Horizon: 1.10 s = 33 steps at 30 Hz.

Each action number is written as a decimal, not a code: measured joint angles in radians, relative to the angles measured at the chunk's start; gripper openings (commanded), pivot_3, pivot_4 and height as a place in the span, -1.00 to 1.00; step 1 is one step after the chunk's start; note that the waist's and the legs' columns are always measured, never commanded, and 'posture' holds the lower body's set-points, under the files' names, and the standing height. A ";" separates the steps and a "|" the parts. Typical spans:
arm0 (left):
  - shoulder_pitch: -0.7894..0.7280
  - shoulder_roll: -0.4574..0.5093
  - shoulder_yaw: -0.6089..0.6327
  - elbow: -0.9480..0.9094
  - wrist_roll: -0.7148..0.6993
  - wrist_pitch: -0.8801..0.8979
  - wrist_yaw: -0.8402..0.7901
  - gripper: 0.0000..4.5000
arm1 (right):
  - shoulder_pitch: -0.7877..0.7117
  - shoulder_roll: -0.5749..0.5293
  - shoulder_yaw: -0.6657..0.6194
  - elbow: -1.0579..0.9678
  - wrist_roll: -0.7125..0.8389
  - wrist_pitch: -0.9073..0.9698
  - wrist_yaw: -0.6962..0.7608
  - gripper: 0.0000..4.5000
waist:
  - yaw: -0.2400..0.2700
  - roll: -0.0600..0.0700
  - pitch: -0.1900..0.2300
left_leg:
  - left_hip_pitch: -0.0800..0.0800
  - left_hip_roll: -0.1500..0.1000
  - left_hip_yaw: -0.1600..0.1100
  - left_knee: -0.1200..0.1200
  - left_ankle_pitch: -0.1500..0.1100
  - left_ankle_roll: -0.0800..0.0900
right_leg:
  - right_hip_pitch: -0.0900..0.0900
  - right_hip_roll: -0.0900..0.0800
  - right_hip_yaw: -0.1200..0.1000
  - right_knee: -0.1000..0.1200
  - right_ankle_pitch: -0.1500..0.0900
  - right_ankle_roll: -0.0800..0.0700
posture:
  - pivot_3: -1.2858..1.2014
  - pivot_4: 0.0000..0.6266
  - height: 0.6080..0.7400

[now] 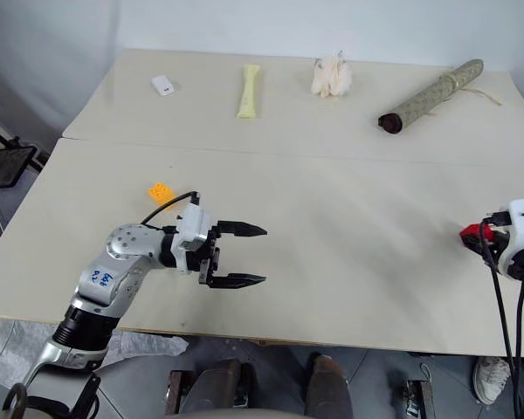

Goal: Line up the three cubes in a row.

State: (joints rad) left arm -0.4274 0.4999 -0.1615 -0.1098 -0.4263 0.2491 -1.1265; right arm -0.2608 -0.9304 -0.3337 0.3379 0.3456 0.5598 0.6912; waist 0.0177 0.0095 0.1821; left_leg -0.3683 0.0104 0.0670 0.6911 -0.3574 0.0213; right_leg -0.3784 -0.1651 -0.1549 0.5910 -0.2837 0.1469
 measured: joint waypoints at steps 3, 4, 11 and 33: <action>0.006 0.017 0.026 -0.002 -0.006 0.001 -0.001 1.00 | -0.062 -0.003 0.078 -0.041 0.017 -0.113 0.218 -0.33 | -0.012 0.001 0.001 | 0.000 0.000 -0.001 0.000 0.000 0.000 | 0.000 0.000 0.000 0.000 0.000 0.000 | 0.03 -0.52 1.00; 0.006 0.024 0.033 -0.002 -0.008 0.000 -0.003 1.00 | -0.098 -0.005 0.113 -0.065 0.026 -0.153 0.305 -0.33 | -0.016 0.002 0.001 | 0.000 0.001 -0.001 0.001 0.000 0.000 | 0.000 0.000 0.000 0.000 0.000 0.000 | 0.03 -0.52 1.00; 0.038 0.071 0.091 -0.019 -0.020 0.004 -0.008 1.00 | -0.506 0.073 0.450 -0.009 -0.067 -0.348 0.744 -0.33 | -0.023 0.001 0.001 | -0.001 0.001 -0.002 0.003 0.000 -0.001 | 0.000 0.001 -0.001 0.000 0.000 0.000 | 0.03 -0.52 1.00; 0.154 0.132 0.165 -0.146 -0.040 0.049 0.057 1.00 | -0.748 0.259 0.650 0.659 -0.373 -0.879 0.843 0.37 | -0.024 0.002 0.002 | -0.002 0.001 -0.004 0.006 -0.002 0.000 | 0.002 0.000 -0.003 0.001 0.000 0.000 | 0.03 -0.52 1.00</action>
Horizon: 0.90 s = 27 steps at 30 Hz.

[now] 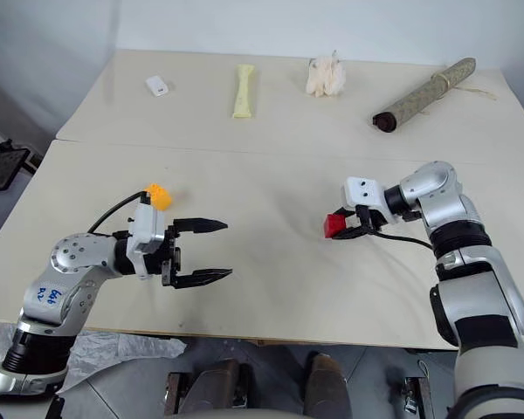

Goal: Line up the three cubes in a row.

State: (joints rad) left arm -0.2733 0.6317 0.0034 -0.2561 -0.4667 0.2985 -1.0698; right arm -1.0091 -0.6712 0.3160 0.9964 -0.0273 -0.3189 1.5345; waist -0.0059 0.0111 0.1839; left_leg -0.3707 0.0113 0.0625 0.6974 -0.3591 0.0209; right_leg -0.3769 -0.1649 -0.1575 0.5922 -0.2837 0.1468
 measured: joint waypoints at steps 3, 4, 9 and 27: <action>0.013 0.007 0.034 -0.005 -0.002 -0.005 0.013 1.00 | 0.000 0.000 -0.017 0.008 0.001 -0.049 0.004 0.80 | -0.004 0.000 0.000 | 0.000 0.000 0.000 -0.001 0.000 0.000 | 0.000 0.000 0.000 0.000 0.000 0.000 | 0.03 -0.52 1.00; 0.020 0.014 0.047 -0.006 -0.003 -0.005 0.017 1.00 | 0.000 -0.002 -0.023 0.009 0.006 -0.053 0.005 0.90 | -0.007 0.001 0.000 | 0.000 0.000 0.000 -0.001 0.000 0.000 | 0.000 0.000 0.000 0.000 0.000 0.000 | 0.03 -0.52 1.00; 0.194 0.033 0.278 -0.054 -0.089 0.014 0.075 1.00 | 0.075 -0.078 -0.142 -0.149 0.273 0.010 0.010 0.99 | -0.020 0.002 0.002 | 0.000 0.003 -0.009 -0.001 0.000 0.000 | 0.000 0.000 -0.001 -0.001 0.000 0.000 | 0.03 -0.52 1.00; 0.701 0.012 0.815 0.300 -0.132 -0.137 0.036 1.00 | 0.539 -0.022 -0.341 -0.803 0.667 0.336 -0.065 0.99 | 0.017 0.001 0.002 | 0.002 0.005 -0.002 0.001 -0.006 0.001 | -0.001 -0.001 0.002 0.001 -0.001 -0.001 | 0.03 -0.52 1.00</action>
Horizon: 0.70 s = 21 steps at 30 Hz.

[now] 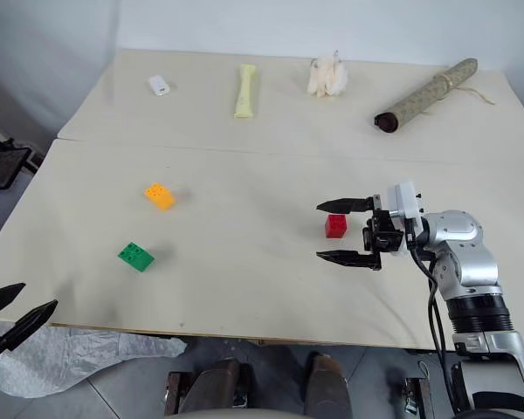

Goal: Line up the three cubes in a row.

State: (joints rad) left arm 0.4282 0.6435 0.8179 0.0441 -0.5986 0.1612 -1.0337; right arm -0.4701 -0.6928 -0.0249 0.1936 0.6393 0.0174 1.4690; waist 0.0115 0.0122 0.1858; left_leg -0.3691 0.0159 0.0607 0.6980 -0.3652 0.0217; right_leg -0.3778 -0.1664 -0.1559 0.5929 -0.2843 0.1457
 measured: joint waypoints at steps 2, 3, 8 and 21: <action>0.002 -0.014 -0.017 -0.040 -0.001 0.001 0.007 1.00 | 0.017 -0.007 -0.040 0.014 -0.013 -0.013 -0.010 0.99 | 0.006 0.000 0.000 | 0.000 0.000 0.000 0.000 -0.001 0.000 | 0.000 0.000 0.000 -0.001 0.000 0.000 | 0.03 -0.52 1.00; -0.002 -0.016 -0.037 -0.074 -0.003 0.005 0.011 1.00 | 0.023 -0.011 -0.059 0.030 -0.022 -0.020 -0.012 0.99 | 0.008 0.000 0.000 | 0.000 -0.001 0.001 0.000 -0.001 0.000 | 0.000 0.000 0.000 -0.001 0.000 0.000 | 0.03 -0.52 1.00; -0.115 -0.040 -0.195 -0.212 0.008 0.027 0.080 1.00 | 0.067 -0.060 -0.137 0.091 -0.056 -0.040 -0.014 0.99 | 0.011 0.000 0.000 | 0.000 -0.003 0.005 0.000 -0.002 0.000 | 0.001 0.001 0.000 -0.001 0.000 0.000 | 0.03 -0.52 1.00; -0.310 -0.044 -0.432 -0.134 0.128 0.051 0.196 0.15 | 0.220 -0.069 -0.181 -0.047 -0.055 0.013 -0.062 1.00 | -0.012 0.000 0.000 | 0.001 -0.002 0.006 0.001 -0.001 -0.001 | 0.001 0.003 0.000 0.000 0.000 0.000 | 0.03 -0.52 1.00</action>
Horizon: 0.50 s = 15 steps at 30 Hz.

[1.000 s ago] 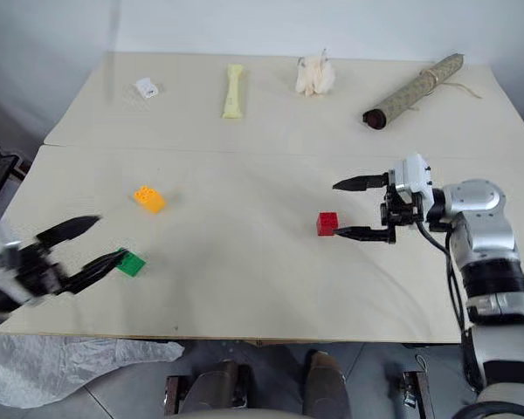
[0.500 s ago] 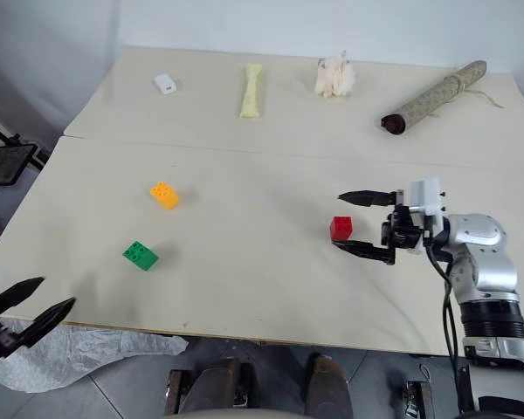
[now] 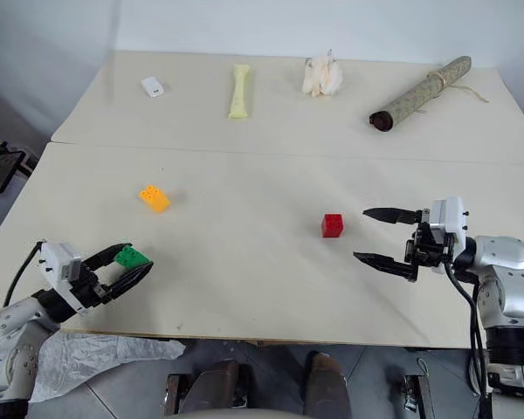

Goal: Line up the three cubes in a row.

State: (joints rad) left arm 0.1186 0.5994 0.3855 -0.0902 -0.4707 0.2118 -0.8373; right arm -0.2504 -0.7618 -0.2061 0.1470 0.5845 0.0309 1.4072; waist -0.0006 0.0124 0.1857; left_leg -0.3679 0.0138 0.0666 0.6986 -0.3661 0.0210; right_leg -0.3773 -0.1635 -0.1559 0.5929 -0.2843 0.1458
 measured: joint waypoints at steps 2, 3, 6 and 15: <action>-0.020 0.034 -0.001 0.018 -0.001 0.011 -0.017 -0.13 | 0.028 0.002 -0.003 -0.023 0.001 0.005 -0.011 1.00 | 0.002 0.000 0.000 | 0.000 0.000 0.000 0.000 0.000 0.000 | 0.000 0.000 0.000 0.000 0.000 0.000 | 0.03 -0.52 1.00; -0.031 0.051 -0.002 0.024 -0.004 0.023 -0.030 -0.28 | 0.038 0.007 -0.006 -0.033 0.005 0.011 -0.018 1.00 | 0.003 0.000 0.000 | 0.000 0.000 0.000 0.000 0.000 0.000 | 0.000 0.000 0.000 0.000 0.000 0.000 | 0.03 -0.52 1.00; -0.090 0.119 -0.024 0.025 -0.046 0.086 -0.121 -0.33 | 0.066 0.015 -0.017 -0.069 0.023 0.030 -0.036 1.00 | 0.008 0.000 0.000 | -0.001 0.000 -0.001 0.000 0.000 0.000 | 0.000 0.000 0.000 0.000 0.000 0.000 | 0.03 -0.52 1.00; -0.652 0.135 -0.382 0.143 -0.015 0.149 -0.430 -0.33 | 0.101 0.028 -0.104 -0.151 0.090 0.105 -0.117 1.00 | 0.034 0.001 0.000 | -0.001 -0.002 0.000 0.001 0.000 0.000 | 0.000 0.001 -0.001 0.000 0.000 0.000 | 0.03 -0.52 1.00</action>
State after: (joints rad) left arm -0.5329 0.7339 0.0036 0.0530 -0.4860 0.3608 -1.2674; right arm -0.1490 -0.7337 -0.3103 -0.0042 0.6745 0.1358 1.2898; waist 0.0330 0.0136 0.1853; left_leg -0.3691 0.0118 0.0664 0.6991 -0.3660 0.0210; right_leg -0.3772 -0.1629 -0.1571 0.5928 -0.2843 0.1460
